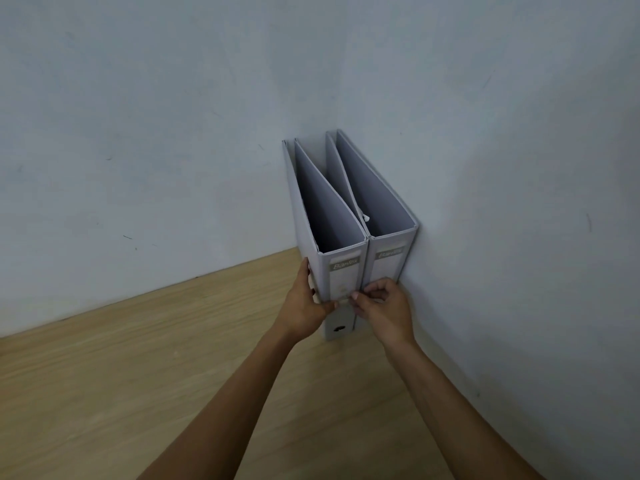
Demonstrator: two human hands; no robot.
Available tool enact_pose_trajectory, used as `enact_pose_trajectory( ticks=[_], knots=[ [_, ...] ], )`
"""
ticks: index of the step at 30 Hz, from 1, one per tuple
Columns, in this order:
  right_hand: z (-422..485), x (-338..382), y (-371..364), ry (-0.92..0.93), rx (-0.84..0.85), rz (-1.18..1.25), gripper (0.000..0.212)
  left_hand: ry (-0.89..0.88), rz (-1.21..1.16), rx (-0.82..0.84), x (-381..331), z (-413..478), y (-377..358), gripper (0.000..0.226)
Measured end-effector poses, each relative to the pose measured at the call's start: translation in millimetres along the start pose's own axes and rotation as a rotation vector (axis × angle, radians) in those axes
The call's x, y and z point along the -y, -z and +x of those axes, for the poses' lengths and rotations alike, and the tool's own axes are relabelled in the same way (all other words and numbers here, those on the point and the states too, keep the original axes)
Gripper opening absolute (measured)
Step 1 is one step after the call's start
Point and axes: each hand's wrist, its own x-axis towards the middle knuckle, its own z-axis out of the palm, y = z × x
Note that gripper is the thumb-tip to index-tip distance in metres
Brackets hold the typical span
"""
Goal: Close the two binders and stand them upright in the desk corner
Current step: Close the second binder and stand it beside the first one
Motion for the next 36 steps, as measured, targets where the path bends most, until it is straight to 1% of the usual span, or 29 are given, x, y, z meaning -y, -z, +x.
enact_pose_trajectory(
  ticks=[3, 7, 13, 18, 20, 22, 23, 26, 29, 32, 34, 36],
  knots=[
    [-8.7, 5.5, -1.0, -0.028, 0.002, -0.021, 0.019, 0.038, 0.026, 0.015, -4.2, -11.4, 8.9, 0.103],
    [-24.9, 12.5, -5.1, 0.006, -0.003, -0.091, 0.015, 0.047, 0.039, -0.003, -9.0, -33.7, 28.5, 0.095],
    [-54.0, 25.8, -37.9, 0.054, 0.114, -0.183, 0.017, 0.035, 0.019, -0.084, 5.1, -79.9, 95.3, 0.081],
    [-67.9, 40.0, -82.0, -0.033, 0.146, -0.167, 0.007, 0.04, 0.019, -0.187, 11.6, -116.5, 169.7, 0.076],
    [-74.1, 44.3, -93.9, -0.069, 0.172, -0.18, 0.02, 0.03, 0.005, -0.241, 9.2, -128.7, 199.0, 0.073],
    [-82.1, 51.8, -103.7, -0.096, 0.159, -0.156, 0.032, 0.016, -0.015, -0.292, 6.8, -141.1, 227.0, 0.07],
    [-83.6, 54.5, -105.8, -0.112, 0.134, -0.136, 0.036, 0.011, -0.017, -0.308, 6.5, -145.4, 237.2, 0.069],
    [-85.8, 59.1, -113.7, -0.138, 0.076, -0.099, 0.036, 0.015, -0.026, -0.344, 10.5, -161.0, 263.4, 0.068],
    [-85.8, 56.8, -112.2, -0.142, 0.048, -0.103, 0.042, 0.029, -0.021, -0.354, 16.7, -169.7, 269.0, 0.067],
    [-83.7, 55.8, -106.2, -0.123, 0.022, -0.152, 0.043, 0.043, -0.035, -0.319, 16.5, -163.3, 248.7, 0.066],
    [-83.6, 55.3, -101.2, -0.114, 0.024, -0.179, 0.04, 0.042, -0.054, -0.261, 13.7, -152.0, 223.3, 0.066],
    [-85.4, 55.5, -96.1, -0.096, 0.04, -0.223, 0.031, 0.043, -0.081, -0.187, 8.5, -139.5, 193.0, 0.066]
  ],
)
